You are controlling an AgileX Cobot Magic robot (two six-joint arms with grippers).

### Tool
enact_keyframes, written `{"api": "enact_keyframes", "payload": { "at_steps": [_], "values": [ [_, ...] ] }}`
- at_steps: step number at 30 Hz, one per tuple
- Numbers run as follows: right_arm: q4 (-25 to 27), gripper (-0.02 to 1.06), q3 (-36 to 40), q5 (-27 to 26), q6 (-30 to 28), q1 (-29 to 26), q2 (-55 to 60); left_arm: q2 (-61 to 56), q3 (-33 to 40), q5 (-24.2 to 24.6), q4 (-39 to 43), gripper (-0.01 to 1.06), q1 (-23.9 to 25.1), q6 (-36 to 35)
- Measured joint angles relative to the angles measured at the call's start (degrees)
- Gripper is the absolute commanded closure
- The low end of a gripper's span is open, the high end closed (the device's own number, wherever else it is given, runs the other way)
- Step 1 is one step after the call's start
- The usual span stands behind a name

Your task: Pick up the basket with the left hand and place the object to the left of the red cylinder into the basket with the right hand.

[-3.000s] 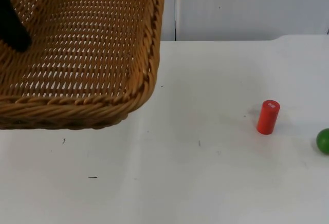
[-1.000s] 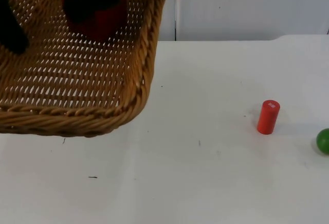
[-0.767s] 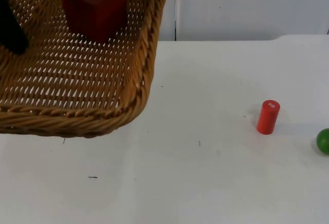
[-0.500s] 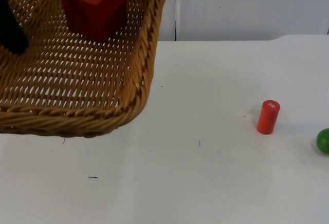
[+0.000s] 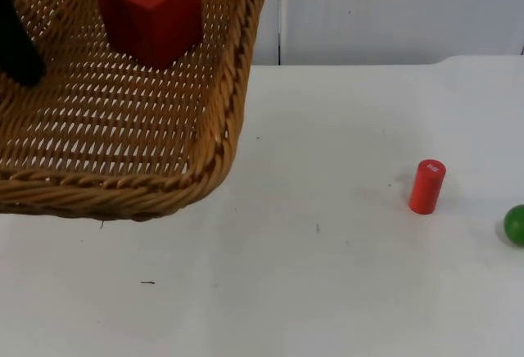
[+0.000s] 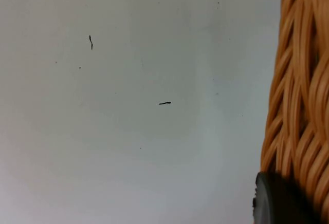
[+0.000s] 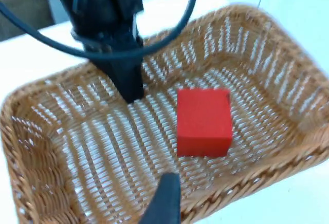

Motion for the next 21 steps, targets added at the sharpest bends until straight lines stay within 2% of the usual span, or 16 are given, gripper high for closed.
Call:
{"api": "enact_keyframes", "payload": {
  "at_steps": [5,12,21],
  "values": [
    [0.0,0.27,0.2,0.8,0.1,0.0,-5.4,0.0,0.0,0.0,0.0,1.05,0.0,0.0],
    [-0.1,0.27,1.6,5.9,0.2,0.0,-13.6,0.0,0.0,0.0,0.0,1.05,0.0,0.3],
    [-0.1,0.27,10.7,3.4,0.2,0.0,-24.0,0.0,0.0,0.0,0.0,1.05,0.0,0.4]
  ]
}}
